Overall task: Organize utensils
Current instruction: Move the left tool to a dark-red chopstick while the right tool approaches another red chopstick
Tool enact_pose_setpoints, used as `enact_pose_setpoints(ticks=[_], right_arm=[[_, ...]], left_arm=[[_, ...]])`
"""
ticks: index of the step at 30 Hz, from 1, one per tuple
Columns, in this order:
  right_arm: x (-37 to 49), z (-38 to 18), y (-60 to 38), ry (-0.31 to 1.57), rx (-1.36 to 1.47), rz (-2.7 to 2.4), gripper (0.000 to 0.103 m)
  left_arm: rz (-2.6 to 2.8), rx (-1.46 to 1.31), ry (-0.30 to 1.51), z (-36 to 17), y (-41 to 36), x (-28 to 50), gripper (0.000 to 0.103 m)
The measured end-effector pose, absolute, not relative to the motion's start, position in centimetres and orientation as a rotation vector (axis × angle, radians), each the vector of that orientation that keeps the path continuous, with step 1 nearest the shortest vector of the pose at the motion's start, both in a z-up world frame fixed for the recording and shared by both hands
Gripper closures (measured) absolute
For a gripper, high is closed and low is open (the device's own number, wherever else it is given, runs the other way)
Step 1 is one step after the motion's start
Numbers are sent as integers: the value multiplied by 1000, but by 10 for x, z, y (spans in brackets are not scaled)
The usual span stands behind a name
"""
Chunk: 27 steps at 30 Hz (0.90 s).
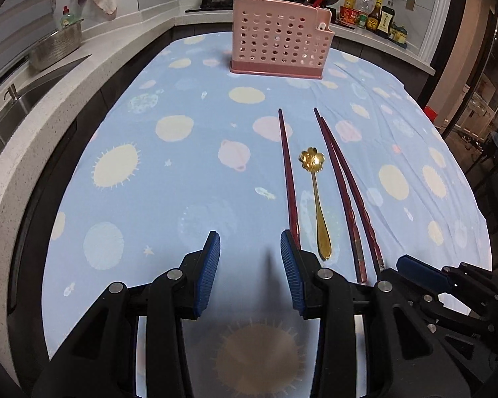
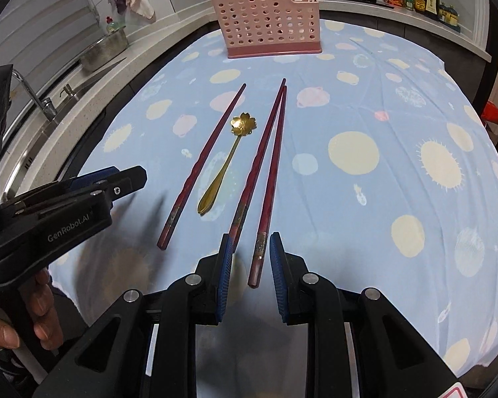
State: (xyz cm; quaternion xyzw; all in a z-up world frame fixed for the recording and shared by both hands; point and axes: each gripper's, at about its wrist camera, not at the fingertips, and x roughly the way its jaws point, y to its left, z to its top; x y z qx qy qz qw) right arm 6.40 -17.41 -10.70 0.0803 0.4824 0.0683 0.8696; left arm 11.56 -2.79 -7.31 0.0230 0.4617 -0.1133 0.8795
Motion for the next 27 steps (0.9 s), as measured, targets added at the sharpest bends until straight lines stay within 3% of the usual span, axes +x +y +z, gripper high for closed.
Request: enact_pose_setpoints(ticks=[10, 27], right_arm=[[69, -119, -175, 1035, 159, 126, 80], [72, -125, -182, 1037, 171, 107, 94]], left_arm=[[-271, 86, 997, -88, -40, 106, 67], [-301, 94, 1023, -101, -49, 108, 66]])
